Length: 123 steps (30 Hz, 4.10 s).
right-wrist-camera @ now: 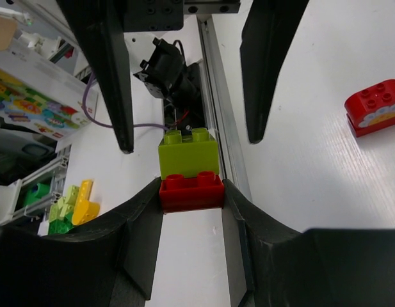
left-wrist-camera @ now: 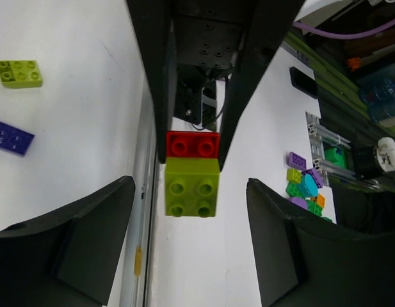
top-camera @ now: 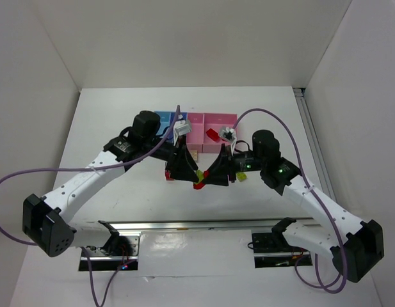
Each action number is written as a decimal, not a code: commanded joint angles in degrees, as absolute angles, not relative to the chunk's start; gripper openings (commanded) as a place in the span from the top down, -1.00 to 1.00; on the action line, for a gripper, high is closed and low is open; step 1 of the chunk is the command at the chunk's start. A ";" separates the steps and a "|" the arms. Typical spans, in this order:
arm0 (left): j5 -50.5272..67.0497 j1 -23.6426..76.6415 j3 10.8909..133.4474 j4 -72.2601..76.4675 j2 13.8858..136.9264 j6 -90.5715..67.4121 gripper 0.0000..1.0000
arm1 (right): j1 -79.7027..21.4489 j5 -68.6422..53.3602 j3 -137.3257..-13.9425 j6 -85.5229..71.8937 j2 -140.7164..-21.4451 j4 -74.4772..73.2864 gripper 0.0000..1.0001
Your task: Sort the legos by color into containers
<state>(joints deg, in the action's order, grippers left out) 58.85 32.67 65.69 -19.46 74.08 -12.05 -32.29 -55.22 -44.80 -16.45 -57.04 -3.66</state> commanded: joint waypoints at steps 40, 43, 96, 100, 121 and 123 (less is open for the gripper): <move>46.60 19.86 63.46 -14.85 70.31 -22.40 1.00 | -29.97 -17.19 -50.35 -18.71 -58.62 -11.60 0.99; 38.63 19.34 63.46 -15.55 70.92 -24.87 1.00 | -29.97 -0.38 -52.20 -23.37 -62.13 -10.29 0.99; 1.59 21.80 106.35 -31.11 116.03 -28.56 -1.00 | -26.46 20.75 -56.35 -25.04 -72.33 -13.61 -0.82; -1.41 23.73 99.42 -31.11 106.46 -28.04 -0.87 | -26.46 19.42 -51.60 -28.29 -69.09 -18.52 -0.82; -3.78 25.58 79.27 -29.44 89.21 -26.89 -0.74 | -25.40 12.82 -47.54 -25.94 -88.06 -22.50 -0.69; -3.25 25.58 79.28 -29.44 89.73 -26.89 -0.74 | -25.40 12.83 -48.08 -25.14 -89.12 -22.50 -0.60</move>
<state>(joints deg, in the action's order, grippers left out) -3.16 25.67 77.19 -30.41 88.86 -28.25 -25.71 12.84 -45.54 -28.08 -87.88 -23.49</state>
